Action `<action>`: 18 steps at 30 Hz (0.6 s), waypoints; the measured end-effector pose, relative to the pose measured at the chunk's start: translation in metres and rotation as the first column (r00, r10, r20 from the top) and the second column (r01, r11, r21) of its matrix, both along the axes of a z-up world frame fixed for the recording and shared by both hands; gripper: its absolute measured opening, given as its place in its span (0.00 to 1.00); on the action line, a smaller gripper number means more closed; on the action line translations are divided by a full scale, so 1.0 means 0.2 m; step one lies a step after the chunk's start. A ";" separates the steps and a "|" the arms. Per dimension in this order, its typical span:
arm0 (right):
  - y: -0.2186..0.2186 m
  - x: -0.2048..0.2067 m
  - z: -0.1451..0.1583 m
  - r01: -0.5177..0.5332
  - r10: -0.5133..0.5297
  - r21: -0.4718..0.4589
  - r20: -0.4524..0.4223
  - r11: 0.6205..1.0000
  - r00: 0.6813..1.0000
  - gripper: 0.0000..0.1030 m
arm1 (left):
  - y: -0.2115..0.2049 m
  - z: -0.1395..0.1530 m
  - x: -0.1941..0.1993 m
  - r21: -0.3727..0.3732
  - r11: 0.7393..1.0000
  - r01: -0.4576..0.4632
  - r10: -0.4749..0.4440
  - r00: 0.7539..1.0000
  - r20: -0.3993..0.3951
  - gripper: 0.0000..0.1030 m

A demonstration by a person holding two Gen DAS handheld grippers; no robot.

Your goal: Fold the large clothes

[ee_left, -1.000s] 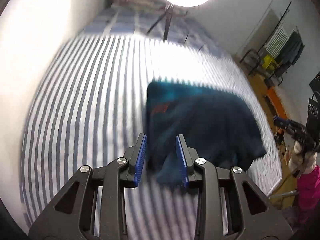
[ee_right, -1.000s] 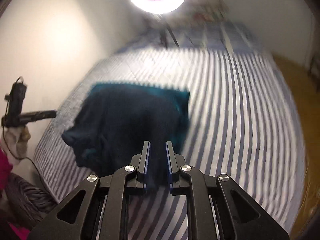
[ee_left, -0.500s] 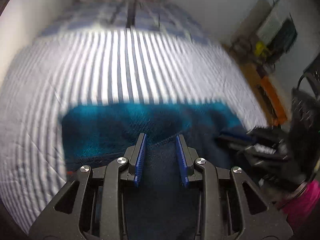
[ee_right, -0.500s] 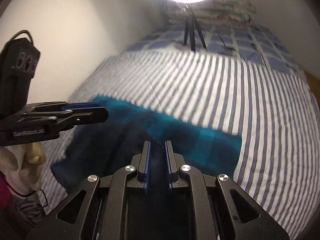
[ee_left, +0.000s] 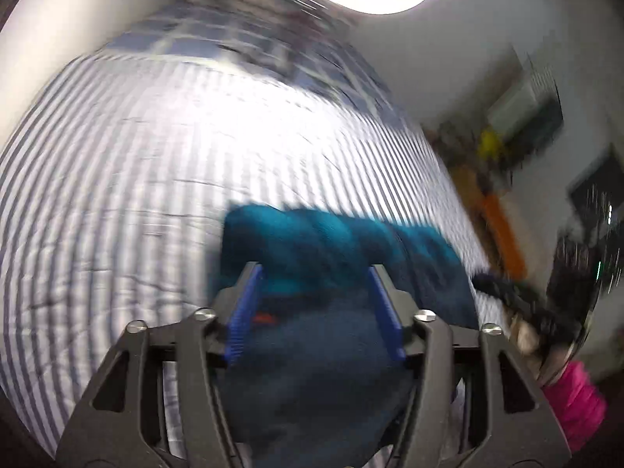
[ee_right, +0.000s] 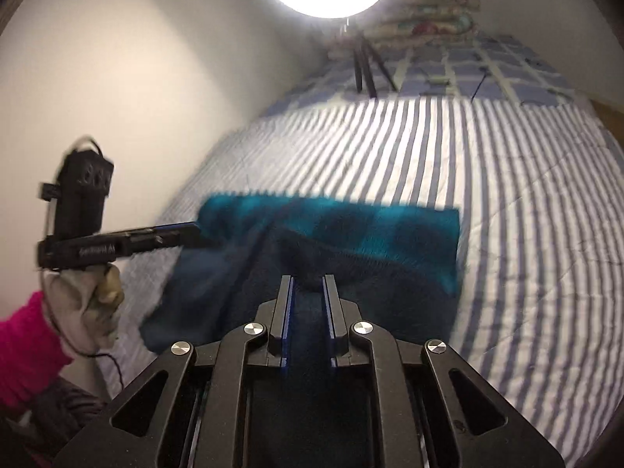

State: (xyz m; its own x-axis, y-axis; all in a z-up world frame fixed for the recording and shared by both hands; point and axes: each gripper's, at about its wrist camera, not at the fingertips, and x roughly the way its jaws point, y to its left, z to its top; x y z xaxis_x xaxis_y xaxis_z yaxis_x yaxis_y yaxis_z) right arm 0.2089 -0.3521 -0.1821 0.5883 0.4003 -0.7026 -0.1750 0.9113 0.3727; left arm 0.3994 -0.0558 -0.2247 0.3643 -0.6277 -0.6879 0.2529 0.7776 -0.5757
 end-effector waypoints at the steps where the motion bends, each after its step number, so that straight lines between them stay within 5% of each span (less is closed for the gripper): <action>1: 0.01 0.01 0.02 -0.004 0.003 0.003 0.012 1.000 1.000 0.12 | 0.07 -0.03 0.04 -0.041 0.998 -0.052 0.051 0.998 -0.046 0.57; 4: 0.07 0.04 0.01 -0.047 0.048 -0.043 0.011 0.998 0.999 0.12 | 0.20 -0.15 0.15 -0.164 0.973 -0.161 0.127 0.971 -0.203 0.57; 8: 0.13 0.08 -0.19 -0.077 0.068 -0.110 -0.081 0.991 0.994 0.12 | 0.13 -0.26 0.25 -0.241 0.963 -0.120 0.047 0.956 -0.290 0.57; 12: 0.09 0.05 -0.27 -0.037 0.034 -0.038 -0.073 0.999 0.997 0.12 | 0.01 -0.32 0.32 -0.265 0.959 -0.104 0.008 0.939 -0.343 0.57; 13: 0.08 0.05 -0.27 -0.034 0.032 -0.030 -0.074 0.999 0.997 0.12 | 0.00 -0.34 0.33 -0.277 0.953 -0.123 0.019 0.937 -0.350 0.49; 14: 0.08 0.05 -0.27 -0.036 0.034 -0.031 -0.073 0.999 0.997 0.12 | -0.01 -0.34 0.34 -0.291 0.945 -0.148 0.039 0.937 -0.348 0.26; 15: 0.09 0.05 -0.27 -0.038 0.035 -0.036 -0.072 0.999 0.997 0.12 | -0.02 -0.33 0.34 -0.294 0.938 -0.183 0.079 0.940 -0.332 0.17; 18: 0.09 0.06 -0.29 -0.029 0.026 -0.041 -0.069 0.999 0.997 0.12 | -0.03 -0.29 0.33 -0.180 0.958 -0.222 0.185 0.963 -0.198 0.11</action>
State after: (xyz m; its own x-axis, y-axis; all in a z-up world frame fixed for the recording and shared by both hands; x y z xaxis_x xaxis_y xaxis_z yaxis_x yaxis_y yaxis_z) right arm 0.2217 -0.3343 -0.2398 0.5273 0.3851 -0.7574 -0.1759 0.9216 0.3461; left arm 0.4655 -0.0613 -0.2824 0.3823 -0.6835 -0.6219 -0.0188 0.6671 -0.7447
